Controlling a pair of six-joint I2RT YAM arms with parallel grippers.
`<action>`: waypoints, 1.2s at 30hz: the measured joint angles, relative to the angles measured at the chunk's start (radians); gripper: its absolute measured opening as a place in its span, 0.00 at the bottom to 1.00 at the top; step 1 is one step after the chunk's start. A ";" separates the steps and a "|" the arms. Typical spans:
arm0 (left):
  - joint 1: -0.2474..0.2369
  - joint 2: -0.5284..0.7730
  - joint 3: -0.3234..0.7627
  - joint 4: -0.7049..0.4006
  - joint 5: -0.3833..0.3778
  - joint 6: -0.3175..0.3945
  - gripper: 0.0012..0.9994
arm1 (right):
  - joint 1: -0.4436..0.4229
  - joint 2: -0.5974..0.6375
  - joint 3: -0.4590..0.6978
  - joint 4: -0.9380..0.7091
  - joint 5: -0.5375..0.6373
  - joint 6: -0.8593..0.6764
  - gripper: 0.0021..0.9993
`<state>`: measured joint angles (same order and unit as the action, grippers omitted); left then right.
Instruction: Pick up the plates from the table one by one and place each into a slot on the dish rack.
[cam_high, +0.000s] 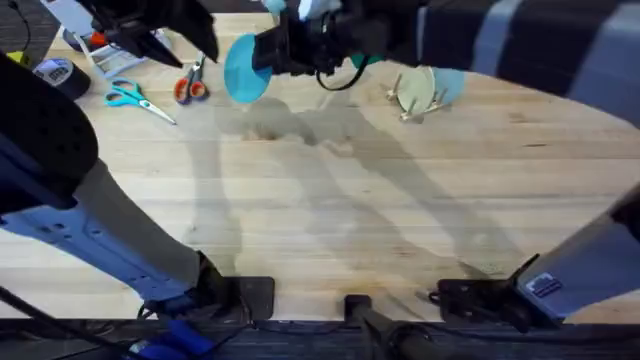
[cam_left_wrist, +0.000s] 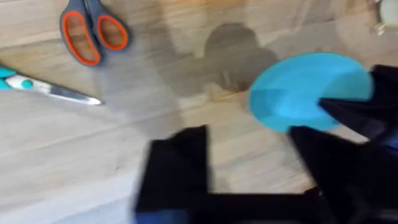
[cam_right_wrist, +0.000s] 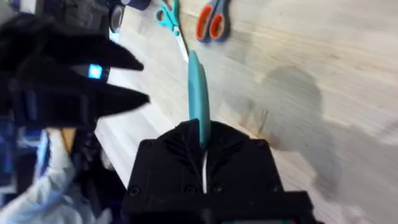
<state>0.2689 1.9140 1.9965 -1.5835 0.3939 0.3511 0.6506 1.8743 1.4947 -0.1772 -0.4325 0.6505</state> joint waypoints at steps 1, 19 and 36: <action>-0.012 -0.008 0.000 -0.005 -0.020 -0.011 0.95 | 0.000 -0.015 0.002 -0.018 0.005 -0.025 0.03; -0.048 -0.023 0.000 -0.017 -0.155 -0.057 1.00 | -0.051 -0.168 0.003 -0.249 0.160 -0.325 0.03; -0.048 -0.022 0.000 -0.018 -0.155 -0.057 1.00 | -0.338 -0.408 0.052 -0.587 0.317 -0.737 0.03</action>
<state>0.2211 1.8915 1.9965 -1.6012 0.2386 0.2939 0.3129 1.4666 1.5472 -0.7647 -0.1153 -0.0867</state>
